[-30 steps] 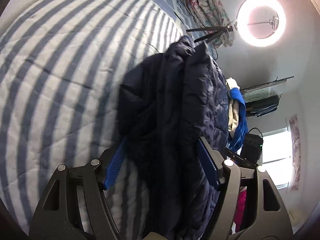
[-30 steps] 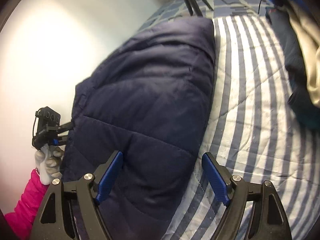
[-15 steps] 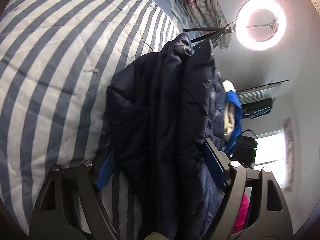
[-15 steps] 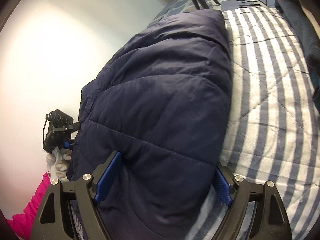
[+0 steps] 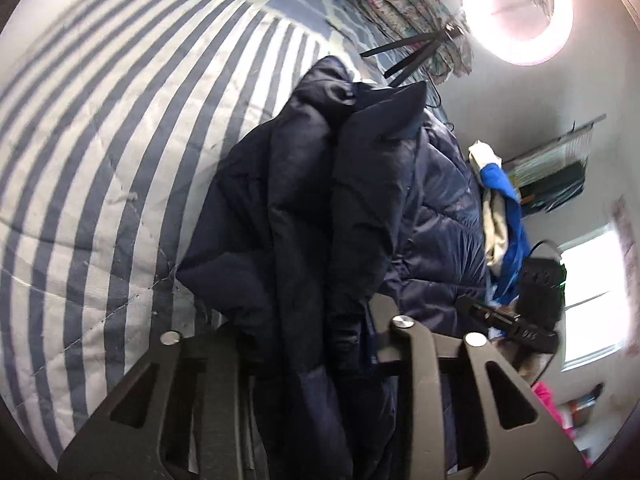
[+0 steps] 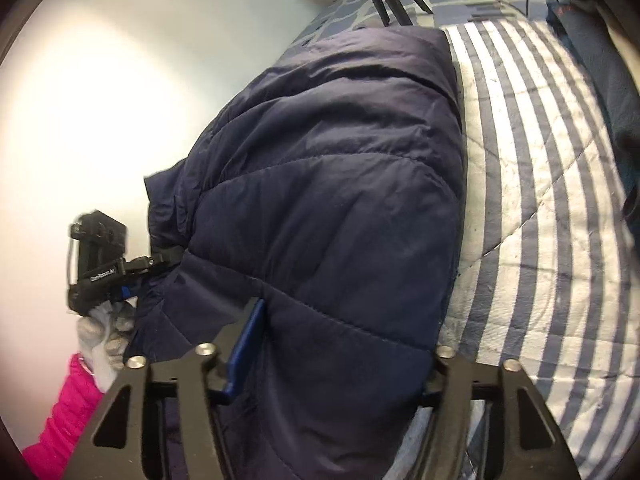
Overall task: Fold large clothes
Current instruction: 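Grasp the folded jacket with both grippers and lift it off the mattress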
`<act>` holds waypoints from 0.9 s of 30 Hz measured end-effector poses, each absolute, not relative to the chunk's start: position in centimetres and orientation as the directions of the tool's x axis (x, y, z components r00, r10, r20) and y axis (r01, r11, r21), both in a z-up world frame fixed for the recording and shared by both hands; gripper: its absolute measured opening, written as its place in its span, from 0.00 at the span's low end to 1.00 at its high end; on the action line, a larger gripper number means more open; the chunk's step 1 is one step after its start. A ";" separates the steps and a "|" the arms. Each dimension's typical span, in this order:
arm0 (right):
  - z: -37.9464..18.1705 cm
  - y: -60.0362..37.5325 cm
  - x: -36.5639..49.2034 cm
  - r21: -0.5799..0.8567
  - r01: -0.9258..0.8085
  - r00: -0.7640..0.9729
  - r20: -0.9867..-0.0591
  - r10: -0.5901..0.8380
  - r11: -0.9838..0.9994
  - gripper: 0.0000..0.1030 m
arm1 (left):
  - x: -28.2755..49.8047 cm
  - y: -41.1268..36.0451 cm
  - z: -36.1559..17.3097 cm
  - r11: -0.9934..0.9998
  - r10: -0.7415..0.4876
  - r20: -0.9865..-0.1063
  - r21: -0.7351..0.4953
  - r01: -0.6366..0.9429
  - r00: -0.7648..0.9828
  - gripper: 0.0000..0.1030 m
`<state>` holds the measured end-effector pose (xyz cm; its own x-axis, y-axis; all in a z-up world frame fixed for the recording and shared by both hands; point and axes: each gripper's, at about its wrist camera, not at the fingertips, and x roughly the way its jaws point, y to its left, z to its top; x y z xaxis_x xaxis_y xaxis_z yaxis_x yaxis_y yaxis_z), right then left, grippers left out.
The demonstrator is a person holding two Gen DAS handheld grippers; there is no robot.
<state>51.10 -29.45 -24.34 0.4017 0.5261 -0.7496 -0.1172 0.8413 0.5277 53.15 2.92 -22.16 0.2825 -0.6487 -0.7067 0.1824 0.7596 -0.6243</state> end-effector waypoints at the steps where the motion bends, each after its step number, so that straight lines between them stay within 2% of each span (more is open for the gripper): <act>1: -23.8 -29.2 51.0 0.506 -0.124 0.406 -0.759 0.509 0.853 0.44 | 52.9 2.6 -21.8 0.773 -0.633 -0.717 -0.603 0.195 0.292 0.25; 4: -22.5 -28.0 50.7 0.424 -0.148 0.418 -0.792 0.445 0.893 0.36 | 52.1 1.7 -20.5 0.808 -0.590 -0.739 -0.542 0.232 0.325 0.21; 10: -19.9 -24.1 49.8 0.224 -0.195 0.441 -0.850 0.289 0.955 0.27 | 50.4 0.4 -18.8 0.828 -0.560 -0.750 -0.493 0.268 0.352 0.18; 16: -17.7 -22.5 47.3 0.049 -0.265 0.457 -0.873 0.170 0.963 0.23 | 48.0 -0.2 -17.7 0.834 -0.548 -0.755 -0.463 0.301 0.359 0.16; 27: -13.3 -23.6 42.8 -0.096 -0.297 0.532 -0.843 0.082 0.950 0.22 | 44.6 -2.4 -13.3 0.816 -0.568 -0.730 -0.438 0.378 0.380 0.15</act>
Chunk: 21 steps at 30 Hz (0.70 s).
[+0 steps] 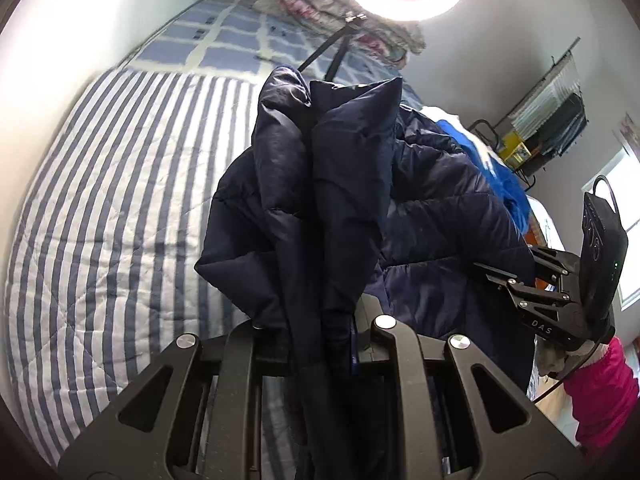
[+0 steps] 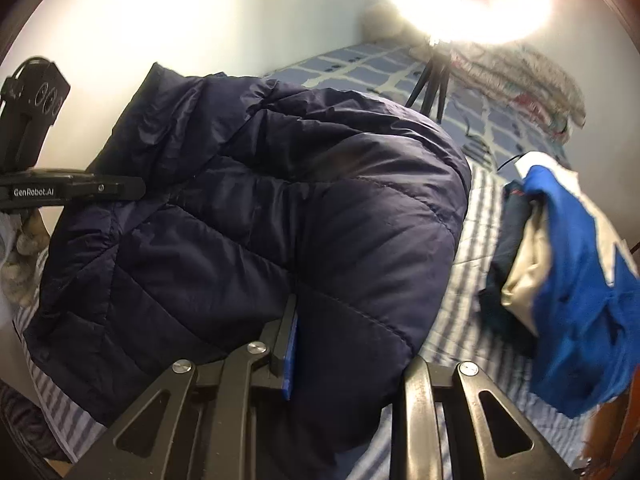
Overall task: Fold large clothes
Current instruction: 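Grasp the folded jacket with both grippers and lift it off the mattress, then carry the lifted jacket with both grippers toward the pillows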
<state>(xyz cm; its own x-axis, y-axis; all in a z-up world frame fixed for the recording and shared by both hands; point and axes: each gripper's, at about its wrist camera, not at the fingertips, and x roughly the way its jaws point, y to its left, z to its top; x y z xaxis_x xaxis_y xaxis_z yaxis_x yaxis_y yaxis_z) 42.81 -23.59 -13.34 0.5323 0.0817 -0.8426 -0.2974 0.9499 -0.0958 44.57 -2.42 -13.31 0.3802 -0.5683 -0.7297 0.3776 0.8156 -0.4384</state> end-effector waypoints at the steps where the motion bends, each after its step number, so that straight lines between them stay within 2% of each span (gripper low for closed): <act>1: -12.9 -23.9 42.6 -0.106 -0.295 0.540 -0.838 0.074 0.950 0.22 | 44.4 -2.9 -12.7 0.812 -0.572 -0.725 -0.435 0.389 0.384 0.15; 10: -8.4 -27.5 40.9 -0.244 -0.248 0.619 -0.784 -0.040 0.938 0.21 | 44.6 -8.4 -8.7 0.774 -0.615 -0.677 -0.422 0.472 0.404 0.15; 21: -5.5 -34.3 40.3 -0.308 -0.150 0.654 -0.744 -0.140 0.939 0.21 | 46.2 -16.4 -6.6 0.722 -0.661 -0.645 -0.408 0.558 0.384 0.15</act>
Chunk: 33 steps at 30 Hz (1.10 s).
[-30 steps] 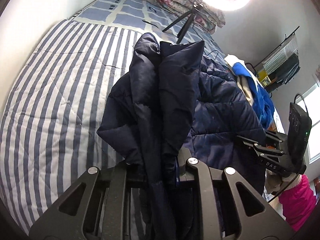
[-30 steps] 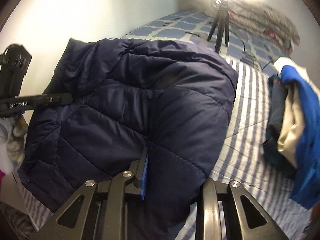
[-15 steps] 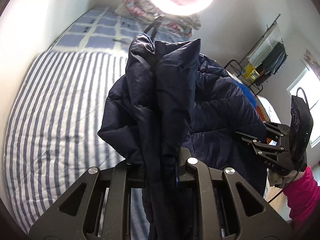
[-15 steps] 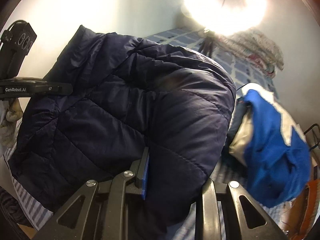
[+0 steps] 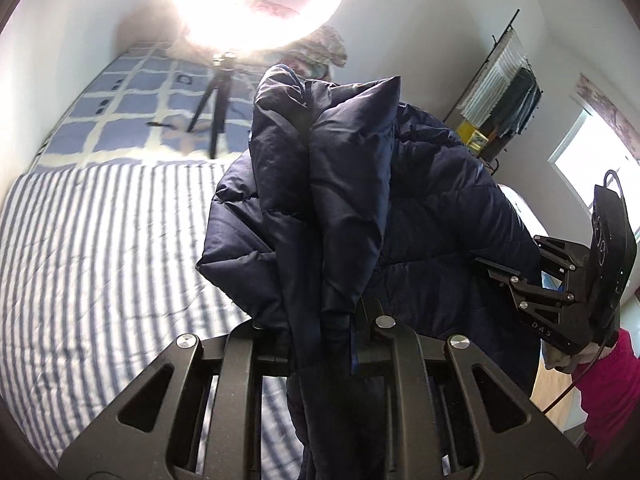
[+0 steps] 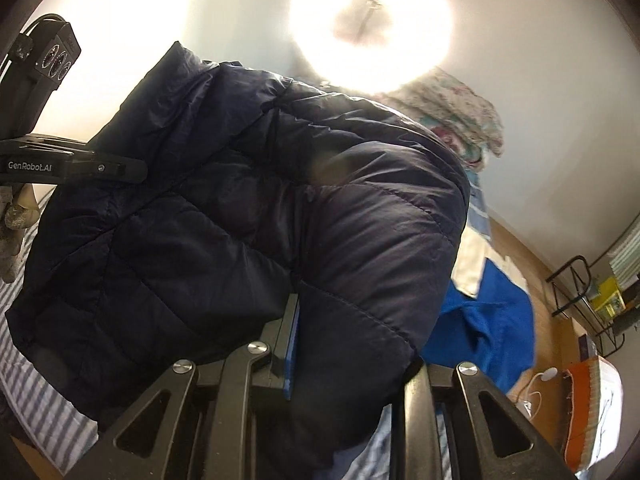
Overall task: Fold large clothes
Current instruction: 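Carry the lifted jacket with both grippers toward the pillows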
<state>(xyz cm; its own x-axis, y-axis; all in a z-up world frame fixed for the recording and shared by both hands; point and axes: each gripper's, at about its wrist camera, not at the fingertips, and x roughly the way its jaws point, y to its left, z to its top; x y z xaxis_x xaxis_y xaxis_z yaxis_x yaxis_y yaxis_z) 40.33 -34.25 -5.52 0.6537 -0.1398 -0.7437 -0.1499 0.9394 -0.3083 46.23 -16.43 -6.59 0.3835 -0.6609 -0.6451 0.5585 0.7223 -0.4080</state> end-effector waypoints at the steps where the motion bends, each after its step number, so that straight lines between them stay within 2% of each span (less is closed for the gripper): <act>1: -5.3 -34.9 40.4 -0.313 -0.142 0.655 -0.741 -0.148 0.939 0.21 | 46.3 -17.0 -6.5 0.719 -0.664 -0.643 -0.407 0.563 0.382 0.15; 22: -1.7 -45.5 42.9 -0.362 0.010 0.706 -0.658 -0.263 0.932 0.20 | 52.0 -31.6 -3.7 0.656 -0.717 -0.588 -0.388 0.647 0.374 0.15; 33: -3.1 -50.1 46.3 -0.369 0.047 0.701 -0.650 -0.294 0.928 0.20 | 55.0 -37.5 -4.4 0.658 -0.713 -0.593 -0.381 0.649 0.374 0.15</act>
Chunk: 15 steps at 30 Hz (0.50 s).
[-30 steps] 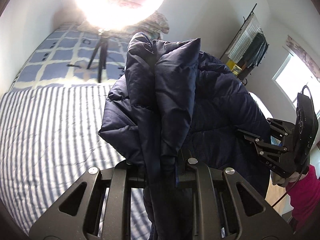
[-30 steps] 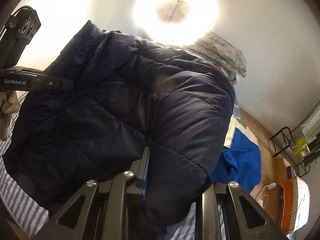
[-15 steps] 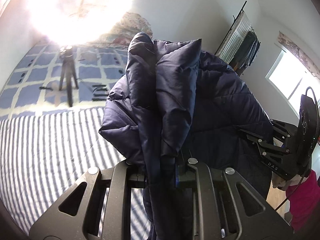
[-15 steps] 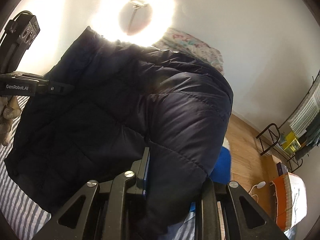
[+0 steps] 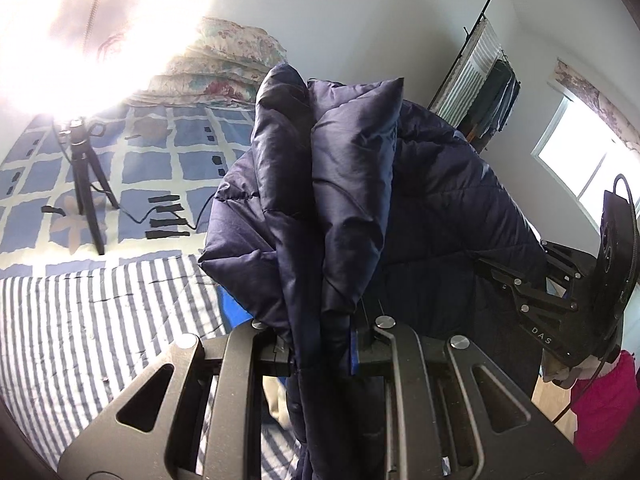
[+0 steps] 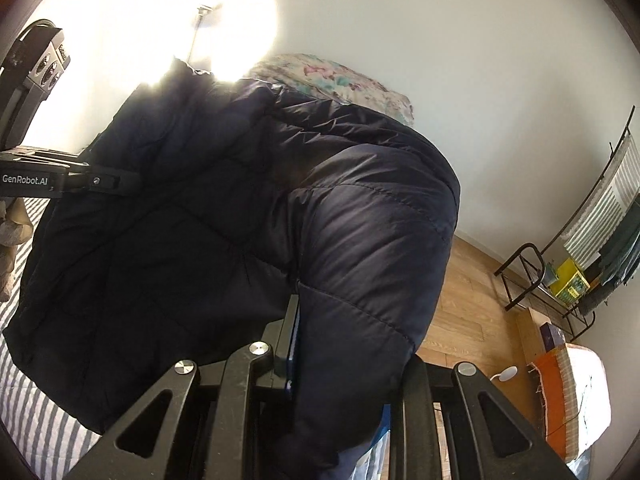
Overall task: Fold large clothes
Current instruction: 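Carry the lifted jacket with both grippers toward the pillows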
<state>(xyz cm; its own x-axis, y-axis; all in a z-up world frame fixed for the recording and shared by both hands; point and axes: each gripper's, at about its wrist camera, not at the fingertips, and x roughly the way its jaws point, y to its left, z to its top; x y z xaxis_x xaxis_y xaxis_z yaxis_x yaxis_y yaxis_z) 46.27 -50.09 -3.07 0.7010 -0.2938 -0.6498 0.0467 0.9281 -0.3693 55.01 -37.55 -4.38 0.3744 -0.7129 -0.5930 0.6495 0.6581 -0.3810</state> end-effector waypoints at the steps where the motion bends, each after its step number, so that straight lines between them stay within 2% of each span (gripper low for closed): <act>1: -3.2 -50.4 46.6 -0.373 0.047 0.700 -0.649 -0.297 0.927 0.20 | 55.2 -37.9 -4.6 0.658 -0.713 -0.592 -0.383 0.648 0.375 0.15; 15: -6.2 -51.8 50.0 -0.340 0.030 0.664 -0.696 -0.273 0.940 0.20 | 58.7 -39.9 -8.9 0.677 -0.688 -0.648 -0.410 0.611 0.326 0.15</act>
<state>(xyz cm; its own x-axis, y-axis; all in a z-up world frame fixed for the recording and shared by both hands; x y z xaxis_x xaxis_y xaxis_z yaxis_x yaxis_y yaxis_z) 49.99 -51.76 -6.18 0.6645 -0.2730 -0.6956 0.0301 0.9399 -0.3402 58.71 -39.92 -8.93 0.3263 -0.6878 -0.6484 0.6111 0.6768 -0.4104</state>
